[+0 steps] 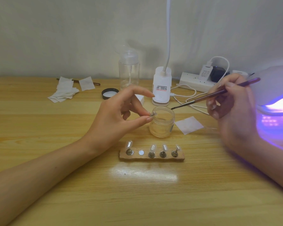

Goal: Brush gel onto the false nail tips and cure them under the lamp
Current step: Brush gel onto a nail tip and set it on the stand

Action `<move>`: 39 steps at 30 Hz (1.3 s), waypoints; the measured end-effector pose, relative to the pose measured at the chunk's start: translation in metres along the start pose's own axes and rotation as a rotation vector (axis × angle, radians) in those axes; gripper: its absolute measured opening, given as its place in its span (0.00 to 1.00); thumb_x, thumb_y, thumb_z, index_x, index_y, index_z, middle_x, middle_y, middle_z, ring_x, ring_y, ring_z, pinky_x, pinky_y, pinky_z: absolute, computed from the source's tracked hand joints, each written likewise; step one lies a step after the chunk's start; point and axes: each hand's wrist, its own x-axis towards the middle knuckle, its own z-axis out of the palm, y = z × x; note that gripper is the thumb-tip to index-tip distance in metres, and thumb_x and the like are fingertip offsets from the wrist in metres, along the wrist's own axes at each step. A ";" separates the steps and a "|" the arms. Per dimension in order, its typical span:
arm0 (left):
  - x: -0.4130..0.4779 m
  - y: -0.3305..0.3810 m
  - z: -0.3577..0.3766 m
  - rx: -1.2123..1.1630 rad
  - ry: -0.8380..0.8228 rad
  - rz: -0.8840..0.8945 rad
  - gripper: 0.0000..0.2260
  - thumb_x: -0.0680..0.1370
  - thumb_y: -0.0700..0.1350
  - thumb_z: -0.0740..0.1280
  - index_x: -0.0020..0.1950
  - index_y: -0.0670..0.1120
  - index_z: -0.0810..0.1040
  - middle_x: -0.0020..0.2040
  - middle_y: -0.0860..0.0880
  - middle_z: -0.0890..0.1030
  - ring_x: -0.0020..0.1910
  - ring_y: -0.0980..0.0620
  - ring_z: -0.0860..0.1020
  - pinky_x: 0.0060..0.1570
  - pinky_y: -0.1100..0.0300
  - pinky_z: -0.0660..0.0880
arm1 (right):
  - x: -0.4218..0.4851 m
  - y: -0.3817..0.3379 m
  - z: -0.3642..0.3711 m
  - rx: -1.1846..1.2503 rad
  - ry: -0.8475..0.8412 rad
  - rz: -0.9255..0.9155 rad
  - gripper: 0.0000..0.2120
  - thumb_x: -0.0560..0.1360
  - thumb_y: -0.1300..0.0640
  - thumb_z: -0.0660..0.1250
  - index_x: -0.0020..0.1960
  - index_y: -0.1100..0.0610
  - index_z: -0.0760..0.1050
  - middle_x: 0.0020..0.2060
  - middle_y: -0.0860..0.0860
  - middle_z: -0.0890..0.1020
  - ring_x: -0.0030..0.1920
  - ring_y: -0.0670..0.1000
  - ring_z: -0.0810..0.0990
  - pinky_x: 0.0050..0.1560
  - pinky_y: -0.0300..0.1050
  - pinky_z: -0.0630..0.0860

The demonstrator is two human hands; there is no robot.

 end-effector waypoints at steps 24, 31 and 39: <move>0.001 0.000 0.001 0.039 0.008 0.009 0.17 0.74 0.41 0.75 0.60 0.53 0.77 0.40 0.52 0.84 0.44 0.52 0.82 0.35 0.44 0.68 | -0.005 0.008 0.007 0.032 -0.023 0.188 0.10 0.82 0.55 0.59 0.42 0.52 0.69 0.29 0.51 0.81 0.24 0.45 0.70 0.24 0.33 0.65; 0.001 0.001 0.000 0.059 0.012 0.033 0.17 0.74 0.41 0.74 0.61 0.51 0.77 0.40 0.53 0.84 0.45 0.52 0.82 0.36 0.46 0.69 | -0.006 0.010 0.009 0.029 -0.048 0.229 0.10 0.76 0.50 0.65 0.37 0.50 0.74 0.31 0.53 0.82 0.23 0.46 0.70 0.24 0.34 0.65; 0.001 0.001 0.000 0.107 0.021 0.073 0.16 0.74 0.43 0.75 0.60 0.53 0.77 0.41 0.56 0.85 0.47 0.51 0.82 0.39 0.54 0.69 | -0.007 0.009 0.009 0.007 -0.113 0.244 0.09 0.74 0.47 0.66 0.37 0.49 0.74 0.32 0.54 0.83 0.24 0.46 0.71 0.24 0.33 0.65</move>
